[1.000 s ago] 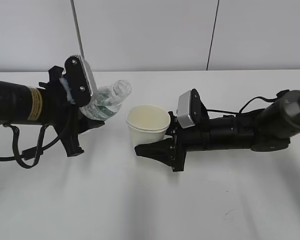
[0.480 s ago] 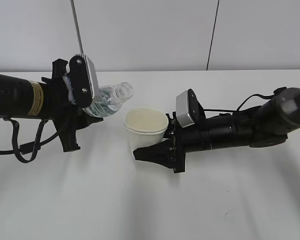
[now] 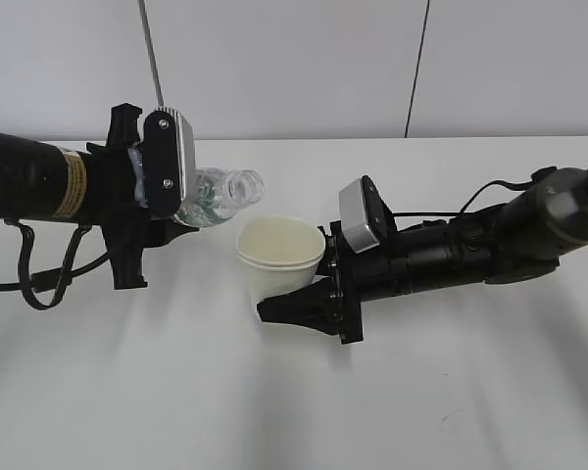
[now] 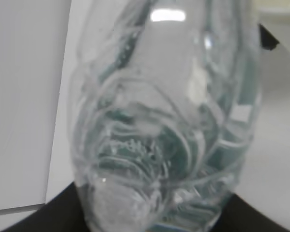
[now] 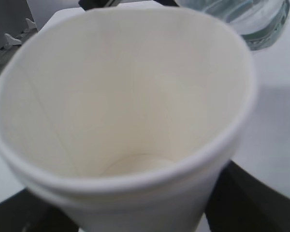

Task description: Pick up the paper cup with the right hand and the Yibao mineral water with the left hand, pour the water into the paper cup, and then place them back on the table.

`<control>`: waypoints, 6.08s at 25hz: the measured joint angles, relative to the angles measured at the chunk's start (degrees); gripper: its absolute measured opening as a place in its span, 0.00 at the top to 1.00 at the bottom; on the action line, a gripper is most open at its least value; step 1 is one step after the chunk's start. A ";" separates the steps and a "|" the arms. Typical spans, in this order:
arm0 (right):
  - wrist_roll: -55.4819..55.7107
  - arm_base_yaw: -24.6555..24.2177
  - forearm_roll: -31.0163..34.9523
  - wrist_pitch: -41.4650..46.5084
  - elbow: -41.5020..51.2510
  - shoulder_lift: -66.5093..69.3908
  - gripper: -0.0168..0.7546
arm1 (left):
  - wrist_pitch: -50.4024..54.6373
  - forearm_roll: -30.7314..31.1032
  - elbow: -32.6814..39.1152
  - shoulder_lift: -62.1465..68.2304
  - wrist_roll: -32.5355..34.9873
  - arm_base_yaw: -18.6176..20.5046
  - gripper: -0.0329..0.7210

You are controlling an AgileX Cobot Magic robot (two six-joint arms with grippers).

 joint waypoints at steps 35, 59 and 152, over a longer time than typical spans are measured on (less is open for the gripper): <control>0.00 2.58 0.57 6.51 -0.72 0.22 0.30 | 4.03 12.46 -0.78 0.00 4.65 0.00 0.51; 0.44 3.31 0.36 5.16 -0.72 0.22 0.30 | 6.04 22.96 -3.65 0.00 4.65 0.00 0.51; 0.63 3.77 0.17 7.43 -0.72 0.22 0.30 | 8.20 24.60 -6.91 0.00 6.76 0.00 0.52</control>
